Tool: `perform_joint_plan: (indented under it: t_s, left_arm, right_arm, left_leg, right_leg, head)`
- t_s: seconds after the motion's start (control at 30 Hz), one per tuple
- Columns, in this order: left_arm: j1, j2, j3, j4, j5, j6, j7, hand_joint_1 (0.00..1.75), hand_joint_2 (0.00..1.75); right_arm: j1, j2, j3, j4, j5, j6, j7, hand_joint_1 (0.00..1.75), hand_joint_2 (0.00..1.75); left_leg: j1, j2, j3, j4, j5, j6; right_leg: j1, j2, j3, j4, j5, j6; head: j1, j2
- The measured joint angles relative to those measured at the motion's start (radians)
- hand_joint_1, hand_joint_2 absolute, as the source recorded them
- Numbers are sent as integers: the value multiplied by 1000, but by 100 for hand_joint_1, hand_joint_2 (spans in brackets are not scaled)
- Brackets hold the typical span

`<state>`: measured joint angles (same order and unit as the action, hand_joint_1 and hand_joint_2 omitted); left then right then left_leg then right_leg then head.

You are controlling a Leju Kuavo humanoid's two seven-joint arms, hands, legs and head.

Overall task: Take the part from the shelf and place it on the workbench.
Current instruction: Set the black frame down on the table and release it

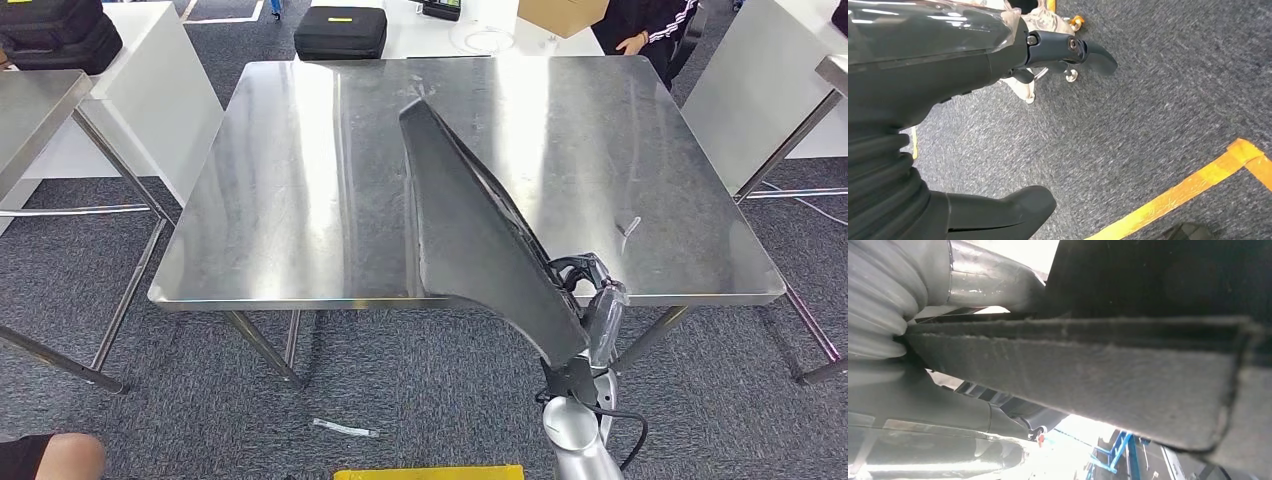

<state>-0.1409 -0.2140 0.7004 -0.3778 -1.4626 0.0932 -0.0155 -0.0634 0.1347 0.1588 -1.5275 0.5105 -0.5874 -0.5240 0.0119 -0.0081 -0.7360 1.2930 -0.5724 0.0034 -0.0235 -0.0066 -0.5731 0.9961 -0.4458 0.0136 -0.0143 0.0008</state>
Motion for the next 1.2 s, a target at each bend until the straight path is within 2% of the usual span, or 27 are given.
perform_joint_plan:
  t_s: [0.03,0.1,0.17,0.2,0.27,0.37,0.53,0.77,1.2]
  left_arm:
    - [0,1,0,0,0,-2,-2,0,175]
    - [-1,3,1,1,1,-8,-7,0,175]
    - [-3,4,1,1,1,-17,-14,0,175]
    - [-4,5,1,2,1,-20,-16,0,175]
    - [-5,5,1,4,2,-25,-19,0,175]
    - [-5,5,2,5,2,-27,-19,0,175]
    - [-5,6,2,5,6,-26,-20,0,175]
    - [-5,6,2,5,8,-20,-20,0,175]
    - [-12,6,2,6,9,-21,-19,0,175]
  right_arm:
    - [0,0,0,1,0,0,0,175,175]
    - [0,0,0,3,0,1,-1,175,175]
    - [-1,0,-1,3,0,1,-2,175,175]
    - [-1,0,-2,2,1,1,-2,175,175]
    - [-1,-1,-2,3,1,1,-3,175,175]
    - [-1,-1,-2,3,1,1,-3,175,175]
    - [-2,-1,-2,5,1,1,-5,175,175]
    - [-7,-1,-2,5,1,1,-6,175,175]
    - [-7,-1,-4,5,1,0,-6,175,175]
  left_leg:
    - [3,3,11,-27,24,-1]
    - [6,11,77,-158,88,0]
    - [5,17,130,-258,116,5]
    - [3,18,140,-276,117,7]
    - [-2,14,144,-279,119,11]
    - [-10,8,144,-279,119,17]
    - [-12,6,143,-278,117,26]
    - [-12,6,144,-278,116,28]
    - [-8,6,144,-278,117,28]
  right_leg:
    - [-1,-1,1,0,-1,1]
    - [-1,-2,4,1,-3,5]
    - [7,-2,3,4,-8,14]
    - [12,-2,2,6,-10,16]
    - [15,-4,2,6,-11,17]
    - [11,-9,6,0,-9,17]
    - [10,-11,11,-7,-7,25]
    - [10,-11,12,-8,-6,34]
    - [14,-11,12,-8,-6,34]
  head:
    - [0,0]
    - [0,0]
    - [2,0]
    - [3,0]
    - [4,0]
    - [4,0]
    - [4,0]
    - [4,0]
    - [4,0]
